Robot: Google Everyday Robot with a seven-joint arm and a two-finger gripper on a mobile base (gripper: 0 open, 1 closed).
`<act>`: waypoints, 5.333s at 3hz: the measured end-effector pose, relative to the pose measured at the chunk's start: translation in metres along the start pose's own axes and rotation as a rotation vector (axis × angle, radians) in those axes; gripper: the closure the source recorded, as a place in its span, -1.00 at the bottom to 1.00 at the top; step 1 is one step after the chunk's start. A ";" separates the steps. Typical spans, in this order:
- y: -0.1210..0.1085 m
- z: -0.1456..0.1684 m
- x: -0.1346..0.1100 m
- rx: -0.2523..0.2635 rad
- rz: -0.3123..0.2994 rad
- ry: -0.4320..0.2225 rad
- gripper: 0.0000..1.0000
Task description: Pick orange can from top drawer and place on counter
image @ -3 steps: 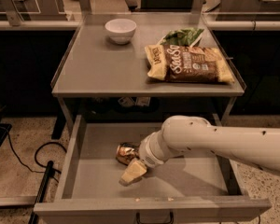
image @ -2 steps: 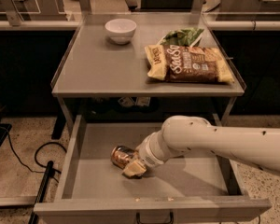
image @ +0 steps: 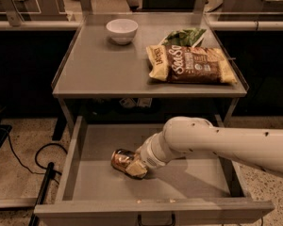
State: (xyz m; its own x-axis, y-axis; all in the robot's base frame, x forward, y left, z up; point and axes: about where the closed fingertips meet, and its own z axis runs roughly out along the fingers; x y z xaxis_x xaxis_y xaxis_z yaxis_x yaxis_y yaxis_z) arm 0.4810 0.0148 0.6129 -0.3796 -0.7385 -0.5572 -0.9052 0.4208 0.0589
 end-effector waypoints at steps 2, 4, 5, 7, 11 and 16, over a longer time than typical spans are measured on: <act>0.000 -0.007 -0.011 -0.006 0.021 -0.048 1.00; -0.026 -0.055 -0.048 -0.039 0.047 -0.107 1.00; -0.036 -0.093 -0.066 -0.031 0.026 -0.131 1.00; -0.036 -0.110 -0.076 -0.003 0.012 -0.135 1.00; -0.060 -0.191 -0.135 0.107 -0.037 -0.144 1.00; -0.121 -0.154 -0.261 -0.063 -0.126 -0.230 1.00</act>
Offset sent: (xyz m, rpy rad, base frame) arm 0.0100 0.0098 0.0327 0.1331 -0.0135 -0.0505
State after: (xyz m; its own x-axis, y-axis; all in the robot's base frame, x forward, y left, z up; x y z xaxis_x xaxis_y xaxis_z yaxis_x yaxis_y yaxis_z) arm 0.6606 0.0757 0.8784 -0.2163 -0.6410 -0.7364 -0.9554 0.2943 0.0244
